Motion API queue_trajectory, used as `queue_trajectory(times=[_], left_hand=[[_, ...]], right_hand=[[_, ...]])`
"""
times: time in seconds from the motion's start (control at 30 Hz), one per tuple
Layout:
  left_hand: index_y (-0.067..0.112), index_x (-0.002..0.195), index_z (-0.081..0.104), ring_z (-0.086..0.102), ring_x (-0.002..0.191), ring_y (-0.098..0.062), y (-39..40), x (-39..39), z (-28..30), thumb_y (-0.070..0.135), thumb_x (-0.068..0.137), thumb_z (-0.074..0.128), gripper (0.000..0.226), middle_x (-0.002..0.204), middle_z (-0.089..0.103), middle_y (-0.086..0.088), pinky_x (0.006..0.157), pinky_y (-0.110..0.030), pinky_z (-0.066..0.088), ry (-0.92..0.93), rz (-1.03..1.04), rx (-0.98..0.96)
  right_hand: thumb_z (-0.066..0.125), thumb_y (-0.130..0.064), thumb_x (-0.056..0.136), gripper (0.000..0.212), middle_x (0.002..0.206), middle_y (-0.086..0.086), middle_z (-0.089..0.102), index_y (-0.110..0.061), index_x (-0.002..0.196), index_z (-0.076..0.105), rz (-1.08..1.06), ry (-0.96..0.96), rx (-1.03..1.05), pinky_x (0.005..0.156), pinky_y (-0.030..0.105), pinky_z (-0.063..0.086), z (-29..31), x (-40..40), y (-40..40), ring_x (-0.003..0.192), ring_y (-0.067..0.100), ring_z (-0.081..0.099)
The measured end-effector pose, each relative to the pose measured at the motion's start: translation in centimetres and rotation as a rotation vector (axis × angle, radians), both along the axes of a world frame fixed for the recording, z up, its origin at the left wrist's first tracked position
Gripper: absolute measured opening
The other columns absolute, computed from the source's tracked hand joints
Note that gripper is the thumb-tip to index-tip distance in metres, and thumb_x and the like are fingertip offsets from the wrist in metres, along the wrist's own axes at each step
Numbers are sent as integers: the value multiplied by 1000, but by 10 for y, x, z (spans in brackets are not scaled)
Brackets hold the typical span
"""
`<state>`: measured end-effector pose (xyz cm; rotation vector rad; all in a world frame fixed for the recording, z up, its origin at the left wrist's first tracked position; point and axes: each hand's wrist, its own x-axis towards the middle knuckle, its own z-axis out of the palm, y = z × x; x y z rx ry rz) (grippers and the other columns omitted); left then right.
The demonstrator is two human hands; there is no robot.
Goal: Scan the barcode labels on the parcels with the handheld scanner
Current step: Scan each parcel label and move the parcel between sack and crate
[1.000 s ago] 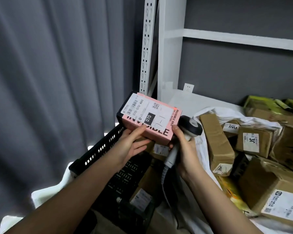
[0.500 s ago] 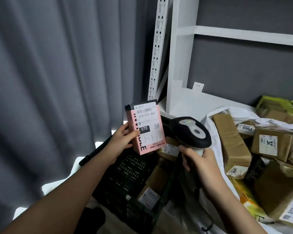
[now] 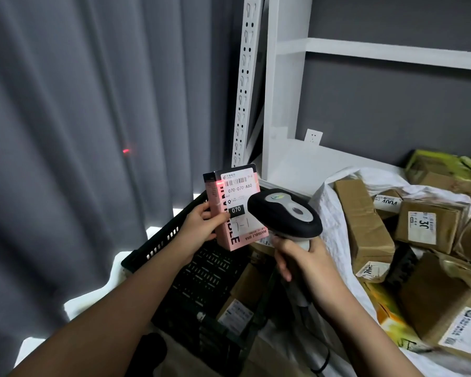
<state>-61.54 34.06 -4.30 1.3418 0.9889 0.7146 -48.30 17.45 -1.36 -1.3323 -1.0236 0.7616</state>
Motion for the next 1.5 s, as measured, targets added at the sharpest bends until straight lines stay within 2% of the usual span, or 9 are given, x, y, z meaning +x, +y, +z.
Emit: queue_trajectory(times=[0.47, 0.63, 0.83, 0.9, 1.0, 1.1, 1.2, 1.37, 1.5], left_hand=[[17, 140, 43, 62, 107, -16, 4, 0, -3, 21, 88, 67, 57, 113, 65, 0, 93, -37, 52, 24, 24, -68], [18, 142, 38, 63, 106, -17, 2, 1, -5, 24, 89, 67, 61, 114, 65, -3, 89, -36, 53, 28, 29, -47], [12, 135, 38, 66, 90, -19, -22, 6, -4, 33, 95, 56, 49, 109, 66, -8, 69, -30, 52, -52, 114, -79], [12, 134, 39, 66, 92, -21, -35, 9, 0, 35, 95, 55, 48, 112, 66, -10, 69, -32, 53, -70, 121, -93], [13, 132, 41, 67, 89, -19, -52, 17, 18, 36, 95, 54, 44, 105, 69, -9, 70, -34, 53, -67, 101, -19], [19, 128, 43, 65, 76, -14, -73, 39, 57, 37, 96, 52, 38, 95, 69, -1, 65, -31, 50, -64, 15, 102], [25, 132, 38, 65, 71, -15, -93, 77, 103, 39, 95, 52, 42, 90, 66, 2, 58, -29, 51, -31, -144, 199], [37, 140, 30, 67, 88, -23, -121, 159, 151, 53, 87, 57, 61, 108, 66, -3, 66, -38, 60, 177, -373, 381], [34, 140, 33, 66, 83, -25, -144, 214, 157, 50, 83, 58, 64, 113, 60, -3, 60, -36, 60, 404, -413, 486]], right_hand=[[64, -44, 66, 38, 45, 5, 46, -11, 59, 46, -13, 6, -37, 51, 25, 34, -3, 1, -1, 41, 17, 39], [67, -40, 66, 37, 47, 6, 47, -9, 69, 48, -14, 66, -20, 48, 25, 35, 0, 4, -3, 40, 17, 39], [63, -22, 78, 24, 46, 9, 49, -2, 79, 49, -14, 157, 26, 45, 22, 37, 15, 19, -33, 37, 17, 40], [64, -20, 78, 29, 54, 12, 56, 2, 92, 52, -33, 204, 36, 46, 25, 40, 22, 30, -53, 39, 18, 45], [67, -18, 76, 38, 66, 16, 63, 0, 106, 54, -87, 261, 65, 45, 26, 45, 35, 49, -84, 40, 20, 50], [76, -13, 71, 43, 69, 16, 63, -1, 105, 53, -195, 307, 99, 43, 27, 46, 47, 68, -116, 41, 22, 52], [65, -21, 73, 32, 67, 15, 62, -3, 97, 53, -313, 360, 185, 42, 23, 44, 59, 86, -145, 41, 21, 52], [54, -9, 91, 2, 59, 9, 59, -10, 92, 52, -452, 412, 293, 38, 19, 40, 70, 112, -182, 37, 17, 48], [51, -12, 95, 14, 60, 8, 58, -9, 108, 47, -528, 445, 326, 39, 18, 38, 70, 130, -200, 38, 17, 47]])
